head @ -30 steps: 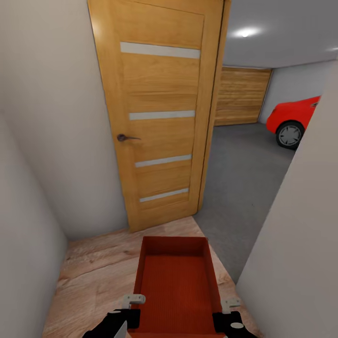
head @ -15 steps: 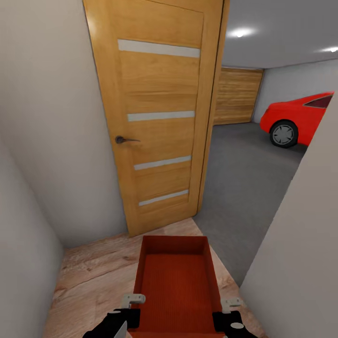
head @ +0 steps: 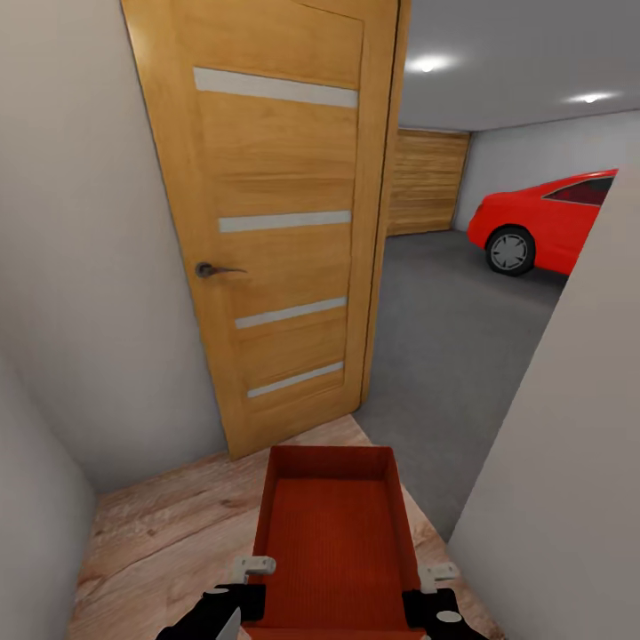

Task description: Move the two storage containers from the living room to the garage. In the garage, place one container on the floor and stack the other container on top of it (either order is fine).

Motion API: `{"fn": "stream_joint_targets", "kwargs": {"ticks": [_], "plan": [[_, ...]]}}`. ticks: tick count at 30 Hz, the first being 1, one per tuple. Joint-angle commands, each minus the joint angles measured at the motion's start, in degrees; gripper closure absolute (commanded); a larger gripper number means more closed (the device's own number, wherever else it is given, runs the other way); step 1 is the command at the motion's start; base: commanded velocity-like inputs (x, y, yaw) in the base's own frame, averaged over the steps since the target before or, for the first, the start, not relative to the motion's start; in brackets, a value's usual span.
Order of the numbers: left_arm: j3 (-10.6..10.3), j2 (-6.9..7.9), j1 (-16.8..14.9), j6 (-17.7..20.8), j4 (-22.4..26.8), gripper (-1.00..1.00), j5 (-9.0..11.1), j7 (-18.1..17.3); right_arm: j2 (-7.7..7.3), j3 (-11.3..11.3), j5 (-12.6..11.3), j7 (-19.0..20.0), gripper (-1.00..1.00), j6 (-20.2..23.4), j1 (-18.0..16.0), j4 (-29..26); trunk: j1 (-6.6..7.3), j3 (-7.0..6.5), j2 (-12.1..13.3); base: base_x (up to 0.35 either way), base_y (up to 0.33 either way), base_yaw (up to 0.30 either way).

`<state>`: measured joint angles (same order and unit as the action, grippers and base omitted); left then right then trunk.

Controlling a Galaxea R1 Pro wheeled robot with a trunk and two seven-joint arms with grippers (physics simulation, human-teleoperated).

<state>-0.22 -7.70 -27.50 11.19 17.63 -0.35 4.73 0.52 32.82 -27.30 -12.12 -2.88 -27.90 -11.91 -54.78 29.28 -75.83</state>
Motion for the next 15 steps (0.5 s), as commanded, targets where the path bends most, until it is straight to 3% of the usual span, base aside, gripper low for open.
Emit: {"fn": "stream_joint_targets", "kwargs": {"ticks": [1,15], "plan": [[-0.2,-0.04,0.0,0.4,0.4,1.00,-0.6,0.5,0.01,0.0,-1.3,-1.0,1.00,0.7,0.0,0.3,0.00,0.05,0.0,0.001,0.001,-0.260],[-0.1,-0.04,0.0,0.4,0.4,1.00,-0.6,0.7,0.01,0.0,-1.3,-1.0,1.00,0.7,0.0,0.3,0.00,0.05,0.0,0.000,0.000,-0.246]]}}
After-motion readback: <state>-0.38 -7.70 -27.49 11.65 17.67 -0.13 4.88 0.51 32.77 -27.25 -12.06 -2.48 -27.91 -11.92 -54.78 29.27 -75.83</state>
